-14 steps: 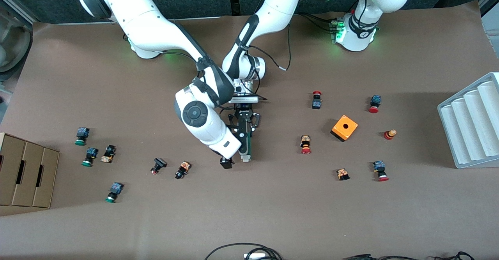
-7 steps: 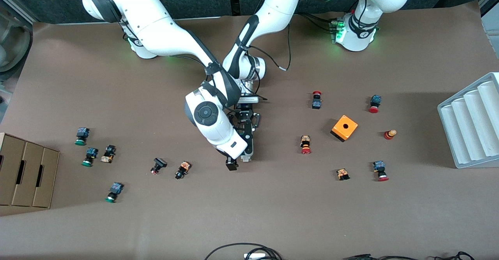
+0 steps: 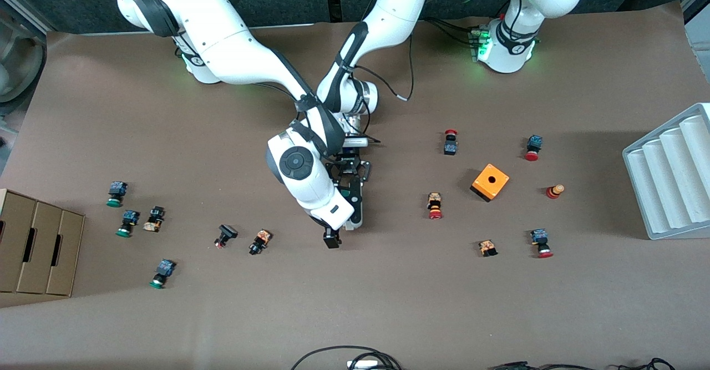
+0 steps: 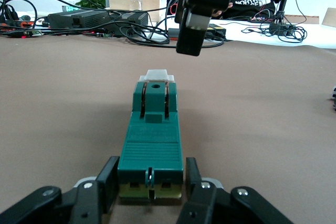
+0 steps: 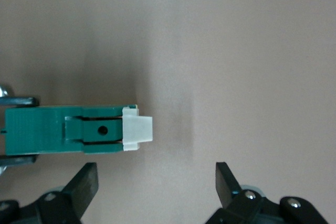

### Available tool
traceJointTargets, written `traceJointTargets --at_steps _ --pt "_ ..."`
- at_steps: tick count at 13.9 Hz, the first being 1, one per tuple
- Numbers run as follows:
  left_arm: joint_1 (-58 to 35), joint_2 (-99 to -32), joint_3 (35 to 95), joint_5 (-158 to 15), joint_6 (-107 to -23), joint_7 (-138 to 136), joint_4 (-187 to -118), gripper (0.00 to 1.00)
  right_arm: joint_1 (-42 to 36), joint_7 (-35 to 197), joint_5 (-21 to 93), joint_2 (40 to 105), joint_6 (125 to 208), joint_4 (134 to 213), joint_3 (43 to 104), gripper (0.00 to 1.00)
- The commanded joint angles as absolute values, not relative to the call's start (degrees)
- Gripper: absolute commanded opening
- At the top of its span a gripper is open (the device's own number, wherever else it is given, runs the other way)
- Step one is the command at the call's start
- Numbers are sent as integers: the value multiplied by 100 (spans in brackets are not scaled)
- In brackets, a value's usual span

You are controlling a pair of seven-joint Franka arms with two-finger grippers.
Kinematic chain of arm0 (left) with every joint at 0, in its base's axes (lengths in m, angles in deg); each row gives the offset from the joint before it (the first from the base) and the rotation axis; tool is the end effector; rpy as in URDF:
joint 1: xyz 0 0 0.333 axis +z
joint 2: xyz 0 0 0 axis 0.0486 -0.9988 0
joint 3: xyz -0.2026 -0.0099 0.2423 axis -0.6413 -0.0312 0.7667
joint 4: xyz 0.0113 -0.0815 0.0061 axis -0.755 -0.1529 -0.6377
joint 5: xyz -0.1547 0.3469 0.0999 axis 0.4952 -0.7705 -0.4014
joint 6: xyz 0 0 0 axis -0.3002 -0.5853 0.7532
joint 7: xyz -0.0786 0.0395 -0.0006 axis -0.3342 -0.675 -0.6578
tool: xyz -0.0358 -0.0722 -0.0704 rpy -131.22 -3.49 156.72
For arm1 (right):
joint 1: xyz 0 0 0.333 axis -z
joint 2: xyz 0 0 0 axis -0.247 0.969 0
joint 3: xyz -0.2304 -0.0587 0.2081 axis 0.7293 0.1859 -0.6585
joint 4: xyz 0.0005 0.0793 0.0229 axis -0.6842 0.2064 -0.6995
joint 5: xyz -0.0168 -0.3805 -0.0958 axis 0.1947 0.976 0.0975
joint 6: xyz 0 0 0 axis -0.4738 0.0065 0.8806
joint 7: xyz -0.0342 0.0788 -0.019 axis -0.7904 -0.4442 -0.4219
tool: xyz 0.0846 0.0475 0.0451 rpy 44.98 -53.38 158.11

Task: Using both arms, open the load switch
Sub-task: 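Position the right gripper above the switch lever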

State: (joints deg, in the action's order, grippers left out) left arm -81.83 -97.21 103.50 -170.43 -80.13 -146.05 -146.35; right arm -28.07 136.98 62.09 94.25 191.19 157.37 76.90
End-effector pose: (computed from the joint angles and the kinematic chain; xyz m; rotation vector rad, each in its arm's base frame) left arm 0.3414 -0.5595 0.0585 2.5465 0.0822 1.8025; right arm 0.6065 0.4348 0.2444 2.1908 2.2018 0.3559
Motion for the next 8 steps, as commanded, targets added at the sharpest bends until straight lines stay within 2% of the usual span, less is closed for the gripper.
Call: traceJointTargets --at_steps 1,8 --pt "-8215 -9865 10417 -17126 -7997 -14723 -14506 58 -3148 13644 6028 9706 19423 15548 8019 100" --pt "-8215 -9901 10417 -17126 -7926 -14723 -14497 58 -3404 13379 6028 9935 19660 15548 8179 100"
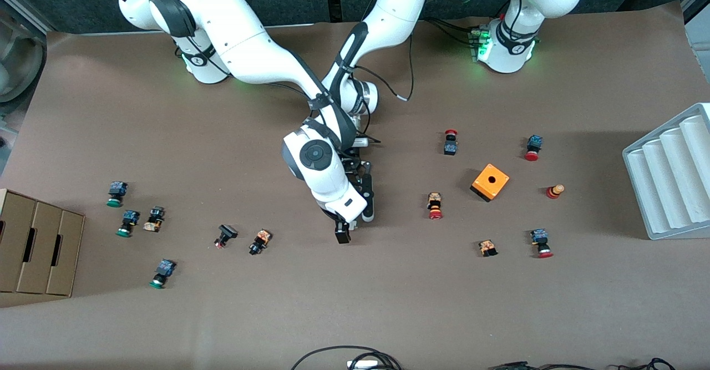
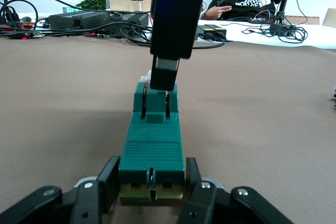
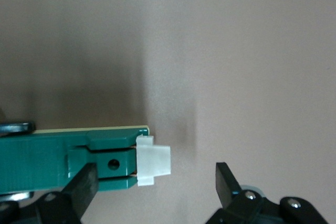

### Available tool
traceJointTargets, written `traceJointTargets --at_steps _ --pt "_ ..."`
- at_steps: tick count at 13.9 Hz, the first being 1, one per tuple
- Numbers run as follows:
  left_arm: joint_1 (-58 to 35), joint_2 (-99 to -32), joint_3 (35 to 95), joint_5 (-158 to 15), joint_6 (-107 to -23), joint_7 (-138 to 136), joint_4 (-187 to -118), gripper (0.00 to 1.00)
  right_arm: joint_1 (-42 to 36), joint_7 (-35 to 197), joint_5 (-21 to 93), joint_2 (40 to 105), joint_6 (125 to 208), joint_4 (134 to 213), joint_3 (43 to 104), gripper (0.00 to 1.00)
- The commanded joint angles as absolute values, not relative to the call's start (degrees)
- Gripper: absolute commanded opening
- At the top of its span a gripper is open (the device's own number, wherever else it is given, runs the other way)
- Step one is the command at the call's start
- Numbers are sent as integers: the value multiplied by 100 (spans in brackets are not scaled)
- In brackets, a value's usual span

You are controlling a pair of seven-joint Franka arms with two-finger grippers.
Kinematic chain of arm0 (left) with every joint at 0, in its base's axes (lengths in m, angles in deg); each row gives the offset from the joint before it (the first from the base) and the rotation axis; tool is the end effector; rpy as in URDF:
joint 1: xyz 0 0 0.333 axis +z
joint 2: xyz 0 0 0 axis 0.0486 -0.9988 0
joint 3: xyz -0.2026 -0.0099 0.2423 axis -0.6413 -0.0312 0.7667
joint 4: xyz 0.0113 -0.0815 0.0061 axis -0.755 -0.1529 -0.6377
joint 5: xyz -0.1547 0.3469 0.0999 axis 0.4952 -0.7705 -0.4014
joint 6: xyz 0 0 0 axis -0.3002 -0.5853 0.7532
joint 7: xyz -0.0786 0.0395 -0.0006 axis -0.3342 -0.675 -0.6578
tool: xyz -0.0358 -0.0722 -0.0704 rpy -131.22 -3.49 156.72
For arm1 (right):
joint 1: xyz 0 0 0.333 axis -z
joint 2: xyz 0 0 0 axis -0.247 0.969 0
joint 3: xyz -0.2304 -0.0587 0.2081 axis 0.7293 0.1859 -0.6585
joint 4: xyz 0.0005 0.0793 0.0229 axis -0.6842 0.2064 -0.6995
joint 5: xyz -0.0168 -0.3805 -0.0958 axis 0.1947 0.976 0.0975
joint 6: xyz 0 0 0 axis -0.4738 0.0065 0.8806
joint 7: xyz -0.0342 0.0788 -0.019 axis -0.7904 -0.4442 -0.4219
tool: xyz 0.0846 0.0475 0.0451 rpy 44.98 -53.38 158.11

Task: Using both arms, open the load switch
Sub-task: 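Press the right gripper down onto the switch lever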

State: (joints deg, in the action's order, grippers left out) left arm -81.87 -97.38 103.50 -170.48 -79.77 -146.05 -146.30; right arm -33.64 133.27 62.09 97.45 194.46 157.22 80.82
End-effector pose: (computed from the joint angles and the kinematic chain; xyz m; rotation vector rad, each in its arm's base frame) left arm 0.3416 -0.5590 0.0574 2.5445 0.0807 1.8117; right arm 0.5880 0.4602 0.2161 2.1627 2.1576 0.3573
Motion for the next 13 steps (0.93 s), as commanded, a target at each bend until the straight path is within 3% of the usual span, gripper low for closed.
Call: traceJointTargets --at_steps 1,13 --pt "-8215 -9901 10417 -17126 -7926 -14723 -14497 58 -3404 13379 6028 9953 19669 15548 8179 100" --pt "-8215 -9909 10417 -17126 -7918 -14732 -14497 58 -3474 13283 6028 10102 19669 15566 8179 98"
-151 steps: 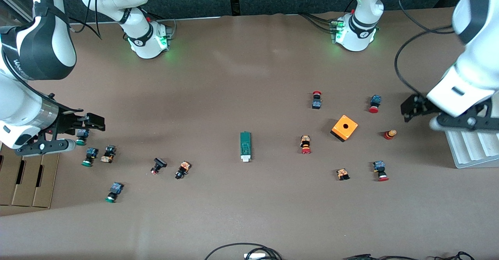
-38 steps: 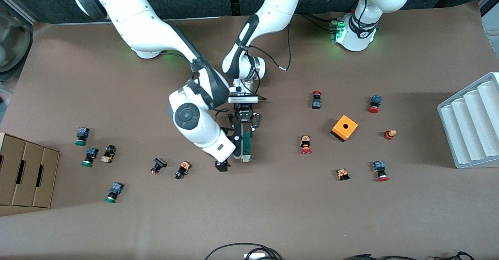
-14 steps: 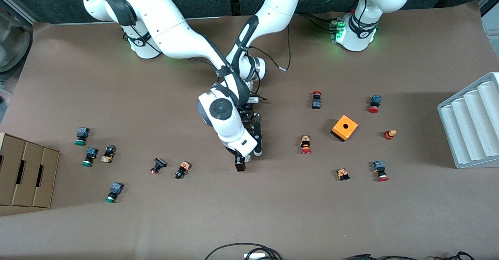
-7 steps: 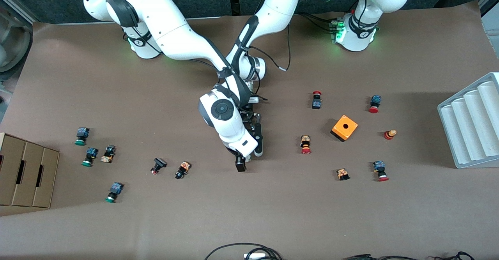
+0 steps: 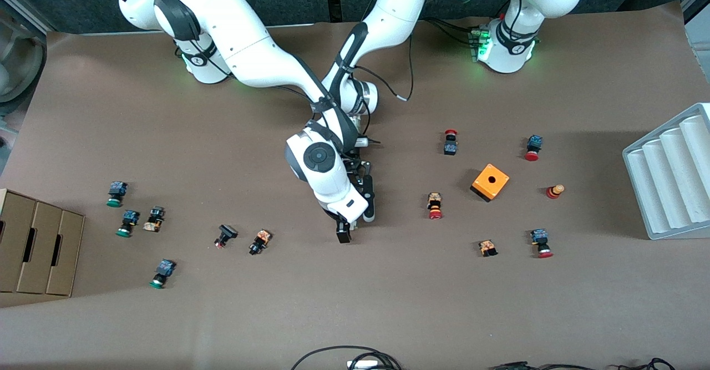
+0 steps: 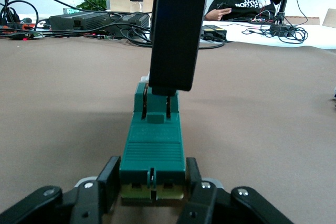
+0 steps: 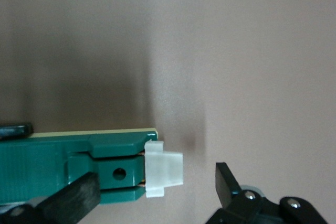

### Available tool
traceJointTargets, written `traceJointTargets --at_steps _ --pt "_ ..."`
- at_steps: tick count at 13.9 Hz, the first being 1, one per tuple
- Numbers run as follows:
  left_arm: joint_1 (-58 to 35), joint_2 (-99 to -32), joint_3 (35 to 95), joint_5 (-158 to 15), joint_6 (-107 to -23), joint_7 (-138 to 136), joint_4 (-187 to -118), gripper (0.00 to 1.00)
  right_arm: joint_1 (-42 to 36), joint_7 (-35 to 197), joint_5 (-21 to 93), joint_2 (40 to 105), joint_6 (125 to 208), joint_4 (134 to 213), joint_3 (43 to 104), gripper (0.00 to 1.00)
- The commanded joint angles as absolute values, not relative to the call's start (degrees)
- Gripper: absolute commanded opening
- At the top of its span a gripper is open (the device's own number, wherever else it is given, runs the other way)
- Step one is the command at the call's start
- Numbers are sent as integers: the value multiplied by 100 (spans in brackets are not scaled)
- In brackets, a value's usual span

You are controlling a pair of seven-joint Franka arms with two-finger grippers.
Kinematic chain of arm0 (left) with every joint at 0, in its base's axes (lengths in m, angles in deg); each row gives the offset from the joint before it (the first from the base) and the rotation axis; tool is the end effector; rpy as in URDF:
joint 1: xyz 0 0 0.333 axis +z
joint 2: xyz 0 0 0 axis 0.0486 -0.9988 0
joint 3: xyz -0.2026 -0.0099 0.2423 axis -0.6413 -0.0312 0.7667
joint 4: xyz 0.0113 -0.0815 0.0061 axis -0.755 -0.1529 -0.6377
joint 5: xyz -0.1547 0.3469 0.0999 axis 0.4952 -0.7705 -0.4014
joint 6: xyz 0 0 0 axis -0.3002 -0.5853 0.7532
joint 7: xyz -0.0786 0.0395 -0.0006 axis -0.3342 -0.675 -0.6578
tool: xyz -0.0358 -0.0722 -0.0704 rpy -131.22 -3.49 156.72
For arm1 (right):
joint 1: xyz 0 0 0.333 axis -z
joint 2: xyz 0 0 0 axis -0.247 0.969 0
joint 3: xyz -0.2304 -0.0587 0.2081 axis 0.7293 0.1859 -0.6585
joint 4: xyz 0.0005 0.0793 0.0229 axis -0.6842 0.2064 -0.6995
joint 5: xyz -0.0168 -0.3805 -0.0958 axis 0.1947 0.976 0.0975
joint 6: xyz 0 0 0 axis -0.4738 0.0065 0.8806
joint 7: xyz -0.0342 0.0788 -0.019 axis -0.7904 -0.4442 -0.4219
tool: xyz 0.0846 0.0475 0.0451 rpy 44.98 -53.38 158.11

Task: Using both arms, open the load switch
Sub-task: 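Press the right gripper down onto the switch lever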

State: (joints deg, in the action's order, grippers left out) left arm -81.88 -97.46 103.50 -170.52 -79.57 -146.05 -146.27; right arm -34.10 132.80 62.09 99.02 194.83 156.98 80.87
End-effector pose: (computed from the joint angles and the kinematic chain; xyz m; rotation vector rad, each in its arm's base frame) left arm 0.3418 -0.5587 0.0569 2.5432 0.0801 1.8169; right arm 0.5835 0.4632 0.1986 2.1620 2.1593 0.3321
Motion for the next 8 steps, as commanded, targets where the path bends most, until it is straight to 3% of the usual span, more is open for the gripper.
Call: traceJointTargets --at_steps 1,5,8 --pt "-8215 -9909 10417 -17126 -7918 -14732 -14497 58 -3483 13248 6011 10111 19669 15557 8179 98" --pt "-8215 -9909 10417 -17126 -7918 -14732 -14497 58 -3536 13081 5993 10120 19669 15566 8179 94" --pt "-8215 -9901 10417 -17117 -7918 -14732 -14497 58 -3562 13045 5984 10111 19661 15566 8179 82"
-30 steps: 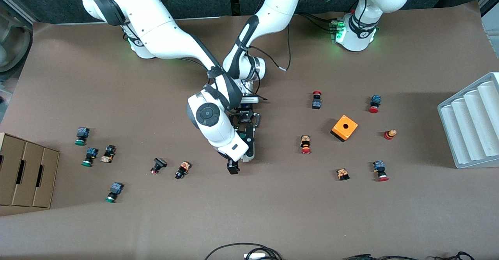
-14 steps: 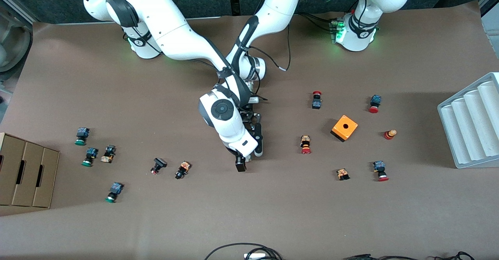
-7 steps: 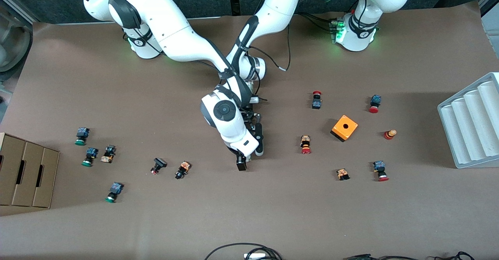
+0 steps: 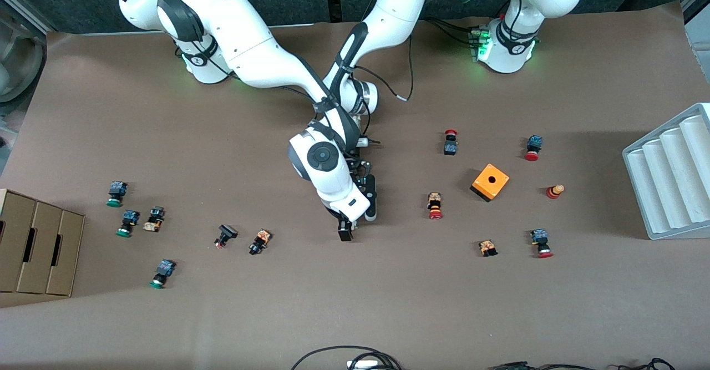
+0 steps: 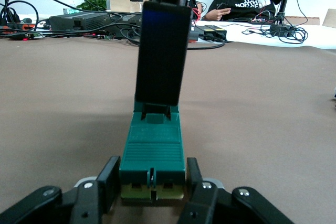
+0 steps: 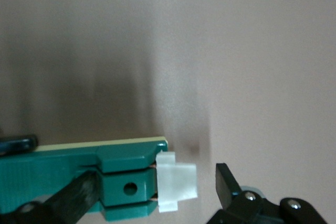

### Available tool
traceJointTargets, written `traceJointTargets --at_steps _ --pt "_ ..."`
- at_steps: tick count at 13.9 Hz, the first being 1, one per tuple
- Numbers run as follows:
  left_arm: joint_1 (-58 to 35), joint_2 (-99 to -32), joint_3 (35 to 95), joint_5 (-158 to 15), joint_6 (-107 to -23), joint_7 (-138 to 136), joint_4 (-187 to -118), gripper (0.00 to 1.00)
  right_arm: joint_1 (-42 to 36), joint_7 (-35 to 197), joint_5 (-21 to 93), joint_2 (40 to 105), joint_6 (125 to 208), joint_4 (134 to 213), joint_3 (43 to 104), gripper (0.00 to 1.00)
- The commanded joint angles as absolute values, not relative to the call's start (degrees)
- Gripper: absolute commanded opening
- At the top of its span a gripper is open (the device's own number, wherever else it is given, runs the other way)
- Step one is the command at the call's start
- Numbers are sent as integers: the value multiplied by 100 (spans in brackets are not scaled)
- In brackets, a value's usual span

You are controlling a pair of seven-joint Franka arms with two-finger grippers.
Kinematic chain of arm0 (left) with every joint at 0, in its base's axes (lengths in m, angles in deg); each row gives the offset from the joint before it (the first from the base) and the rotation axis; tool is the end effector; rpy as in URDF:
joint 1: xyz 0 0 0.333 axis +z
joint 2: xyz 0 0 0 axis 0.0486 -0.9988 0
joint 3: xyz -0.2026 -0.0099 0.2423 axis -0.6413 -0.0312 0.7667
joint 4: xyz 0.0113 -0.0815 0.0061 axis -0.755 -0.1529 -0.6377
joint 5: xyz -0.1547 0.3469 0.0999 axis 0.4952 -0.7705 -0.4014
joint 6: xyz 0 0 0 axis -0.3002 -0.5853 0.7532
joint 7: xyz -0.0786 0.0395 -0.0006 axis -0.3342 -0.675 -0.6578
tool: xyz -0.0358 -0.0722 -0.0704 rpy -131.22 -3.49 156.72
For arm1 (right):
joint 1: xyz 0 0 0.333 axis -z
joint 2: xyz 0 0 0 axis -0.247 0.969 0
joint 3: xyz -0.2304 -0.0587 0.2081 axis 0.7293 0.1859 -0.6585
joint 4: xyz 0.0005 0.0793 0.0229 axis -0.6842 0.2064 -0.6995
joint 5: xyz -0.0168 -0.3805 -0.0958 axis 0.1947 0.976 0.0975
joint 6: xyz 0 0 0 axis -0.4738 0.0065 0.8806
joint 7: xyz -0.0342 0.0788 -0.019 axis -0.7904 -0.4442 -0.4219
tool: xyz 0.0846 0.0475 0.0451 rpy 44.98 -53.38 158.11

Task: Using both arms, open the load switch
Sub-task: 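Press the right gripper down onto the switch lever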

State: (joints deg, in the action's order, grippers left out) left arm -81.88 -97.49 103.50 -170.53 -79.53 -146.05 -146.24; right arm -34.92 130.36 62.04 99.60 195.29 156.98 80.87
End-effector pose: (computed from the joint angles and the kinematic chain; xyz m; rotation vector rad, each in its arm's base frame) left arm 0.3419 -0.5587 0.0568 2.5427 0.0799 1.8180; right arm 0.5764 0.4709 0.1921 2.1957 2.1315 0.3323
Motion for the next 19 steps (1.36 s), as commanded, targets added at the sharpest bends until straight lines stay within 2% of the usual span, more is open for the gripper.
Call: traceJointTargets --at_steps 1,5,7,14,16,19 --pt "-8215 -9909 10417 -17117 -7918 -14732 -14497 58 -3562 13063 5993 10102 19661 15566 8179 76" --pt "-8215 -9909 10417 -17117 -7918 -14723 -14497 58 -3562 13063 5984 10085 19652 15566 8179 71" --pt "-8215 -9909 10417 -17117 -7918 -14723 -14497 58 -3553 13063 5976 10067 19643 15575 8179 65" --pt "-8215 -9909 10417 -17117 -7918 -14714 -14497 59 -3492 13054 5774 10041 19634 15636 8179 59" --pt "-8215 -9909 10417 -17117 -7918 -14705 -14489 59 -3501 13037 5738 10041 19634 15636 8179 54" --pt "-8215 -9936 10417 -17117 -7918 -14714 -14489 59 -3509 13063 5747 10041 19634 15645 8188 54"
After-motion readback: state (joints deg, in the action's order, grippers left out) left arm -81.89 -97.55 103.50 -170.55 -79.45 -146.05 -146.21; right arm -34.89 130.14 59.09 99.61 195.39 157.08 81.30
